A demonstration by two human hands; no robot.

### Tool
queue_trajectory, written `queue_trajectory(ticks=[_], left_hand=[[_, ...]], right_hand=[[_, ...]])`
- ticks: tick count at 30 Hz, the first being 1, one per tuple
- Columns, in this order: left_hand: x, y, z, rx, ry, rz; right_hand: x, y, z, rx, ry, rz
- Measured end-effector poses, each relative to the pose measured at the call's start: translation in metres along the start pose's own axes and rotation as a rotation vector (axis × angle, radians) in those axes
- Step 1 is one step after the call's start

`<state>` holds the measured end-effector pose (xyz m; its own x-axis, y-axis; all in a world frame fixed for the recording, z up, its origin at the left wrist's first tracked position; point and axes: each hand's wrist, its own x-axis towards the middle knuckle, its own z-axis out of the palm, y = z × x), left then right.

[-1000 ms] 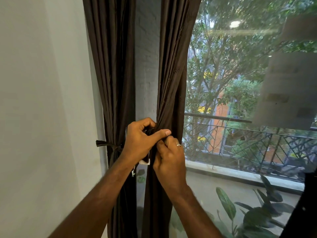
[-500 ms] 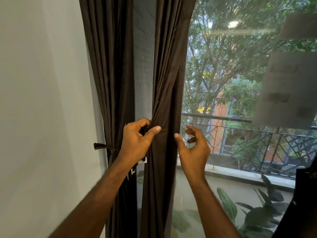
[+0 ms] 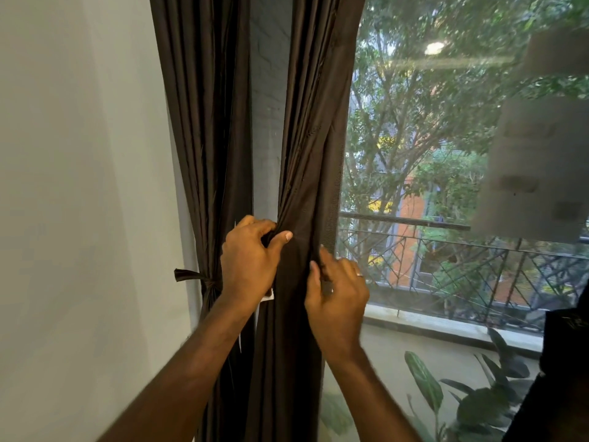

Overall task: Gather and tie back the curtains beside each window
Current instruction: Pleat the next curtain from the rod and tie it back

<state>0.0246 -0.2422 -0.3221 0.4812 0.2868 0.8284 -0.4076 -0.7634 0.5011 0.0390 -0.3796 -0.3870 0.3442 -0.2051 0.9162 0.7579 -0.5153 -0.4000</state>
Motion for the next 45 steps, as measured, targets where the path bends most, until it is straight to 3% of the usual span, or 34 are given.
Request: queue_trajectory(ticks=[6,10,15,24,29,32,35,38,41,43,45], left_hand=[[-0.002,0.000,0.000,-0.108,0.005,-0.047],[-0.002,-0.001,-0.005,-0.251,-0.054,-0.123],[-0.010,0.006,-0.013,-0.630,-0.178,-0.332],[-0.009,0.016,-0.006,-0.716,-0.199,-0.350],[-0.007,0.013,0.000,-0.867,-0.223,-0.483],[-0.004,0.003,-0.002,-0.988,-0.278,-0.565],[-0.001,-0.004,-0.008,-1.075,-0.342,-0.589],[0.000,-0.005,-0.009,-1.070,-0.383,-0.584],[0.000,-0.005,-0.008,-0.994,-0.410,-0.525],[0.003,-0.010,-0.005,-0.775,-0.377,-0.396],[0.007,-0.013,-0.001,-0.411,-0.291,-0.247]], right_hand=[[-0.004,-0.021,0.015,-0.054,-0.144,-0.184],[0.000,-0.030,0.023,-0.022,-0.206,-0.187],[-0.001,-0.025,0.022,0.043,-0.216,-0.088],[0.001,-0.028,0.029,-0.164,-0.359,-0.172],[0.007,-0.028,0.025,0.068,-0.440,-0.176],[0.006,-0.016,0.008,0.270,-0.267,-0.114],[0.018,-0.002,-0.007,0.121,-0.105,0.024],[0.036,0.016,-0.012,-0.117,-0.362,0.213],[0.045,0.023,-0.013,-0.082,-0.541,0.258],[0.047,0.024,-0.016,0.012,-0.564,0.281],[0.047,0.015,-0.019,0.192,-0.577,0.371]])
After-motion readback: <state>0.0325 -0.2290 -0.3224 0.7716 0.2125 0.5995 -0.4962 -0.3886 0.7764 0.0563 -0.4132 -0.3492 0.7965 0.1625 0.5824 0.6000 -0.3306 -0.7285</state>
